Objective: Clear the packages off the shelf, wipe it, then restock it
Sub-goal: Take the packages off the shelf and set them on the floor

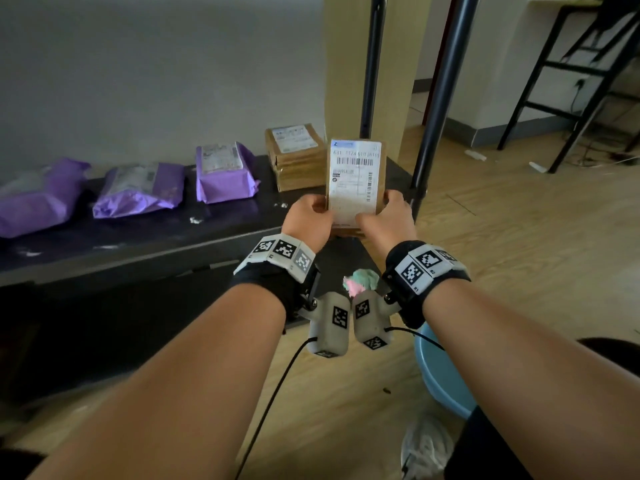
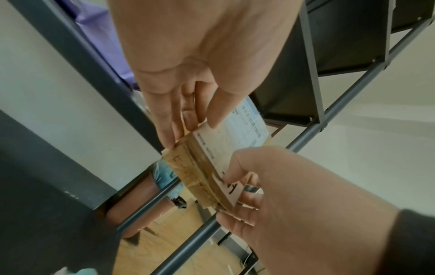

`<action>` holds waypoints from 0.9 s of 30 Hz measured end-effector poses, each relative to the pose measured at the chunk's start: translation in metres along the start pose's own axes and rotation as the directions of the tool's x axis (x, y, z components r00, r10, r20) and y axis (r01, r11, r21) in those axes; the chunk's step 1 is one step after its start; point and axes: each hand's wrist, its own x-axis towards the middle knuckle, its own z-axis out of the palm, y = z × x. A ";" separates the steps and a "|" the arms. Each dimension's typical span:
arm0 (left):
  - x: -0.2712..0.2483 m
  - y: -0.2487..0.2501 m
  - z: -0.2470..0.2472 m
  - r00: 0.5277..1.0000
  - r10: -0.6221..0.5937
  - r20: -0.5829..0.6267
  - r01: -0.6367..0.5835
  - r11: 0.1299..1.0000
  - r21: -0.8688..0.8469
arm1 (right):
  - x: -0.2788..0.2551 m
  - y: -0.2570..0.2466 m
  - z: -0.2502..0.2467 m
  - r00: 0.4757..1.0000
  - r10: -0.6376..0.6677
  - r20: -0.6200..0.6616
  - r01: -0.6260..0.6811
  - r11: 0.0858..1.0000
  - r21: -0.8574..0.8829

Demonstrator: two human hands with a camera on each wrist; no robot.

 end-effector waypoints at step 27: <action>-0.034 -0.316 0.025 0.693 -0.676 0.252 0.541 0.718 0.439 | -0.073 0.204 0.210 0.650 0.487 0.584 -0.184 0.846 -0.501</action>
